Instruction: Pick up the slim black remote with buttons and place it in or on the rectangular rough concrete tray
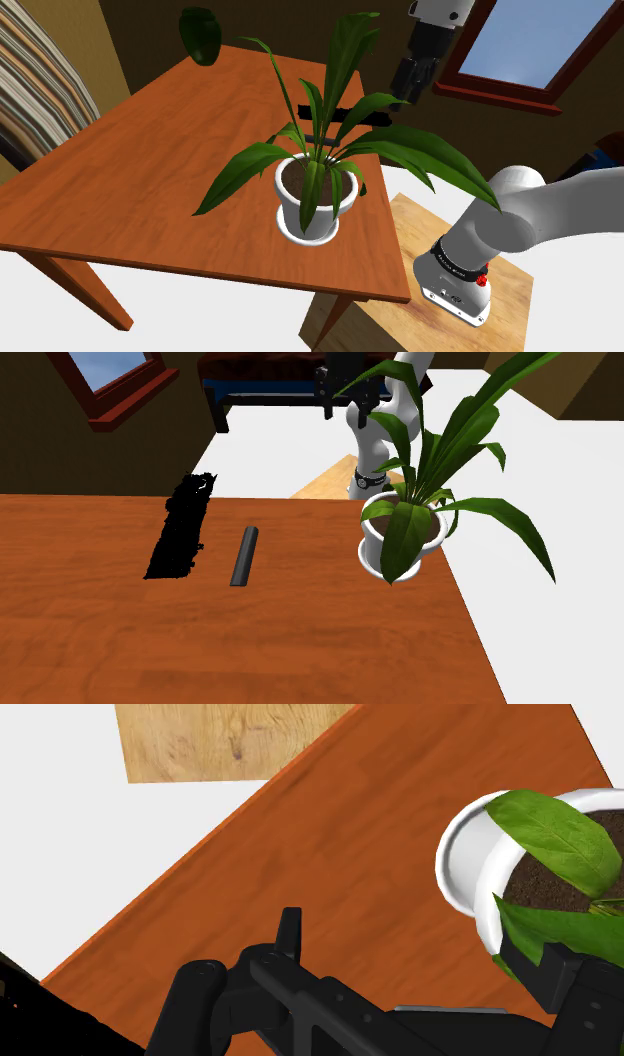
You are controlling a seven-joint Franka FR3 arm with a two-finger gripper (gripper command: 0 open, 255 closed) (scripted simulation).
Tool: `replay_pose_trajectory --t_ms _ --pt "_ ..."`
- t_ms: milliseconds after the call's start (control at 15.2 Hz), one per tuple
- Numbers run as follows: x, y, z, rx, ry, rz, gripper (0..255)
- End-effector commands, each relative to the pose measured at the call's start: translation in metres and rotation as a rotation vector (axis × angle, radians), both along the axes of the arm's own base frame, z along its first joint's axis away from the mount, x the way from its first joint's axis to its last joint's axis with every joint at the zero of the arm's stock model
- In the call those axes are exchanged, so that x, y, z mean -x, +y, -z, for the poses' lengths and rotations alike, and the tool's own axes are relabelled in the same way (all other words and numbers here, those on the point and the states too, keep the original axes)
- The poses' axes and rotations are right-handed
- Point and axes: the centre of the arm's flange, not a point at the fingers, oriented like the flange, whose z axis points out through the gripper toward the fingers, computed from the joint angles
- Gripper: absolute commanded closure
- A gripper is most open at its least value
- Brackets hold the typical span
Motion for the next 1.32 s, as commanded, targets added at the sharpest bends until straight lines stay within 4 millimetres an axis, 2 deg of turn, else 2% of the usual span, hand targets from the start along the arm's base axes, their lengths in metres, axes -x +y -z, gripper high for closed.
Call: replay_pose_trajectory --t_ms 0,660,1254 --pt "0.000 0.000 0.000 0.000 0.000 0.000 0" --pt "-0.085 -0.056 0.084 -0.003 -0.013 -0.214 0" --pt "-0.170 -0.090 0.159 -0.006 -0.024 -0.406 0"
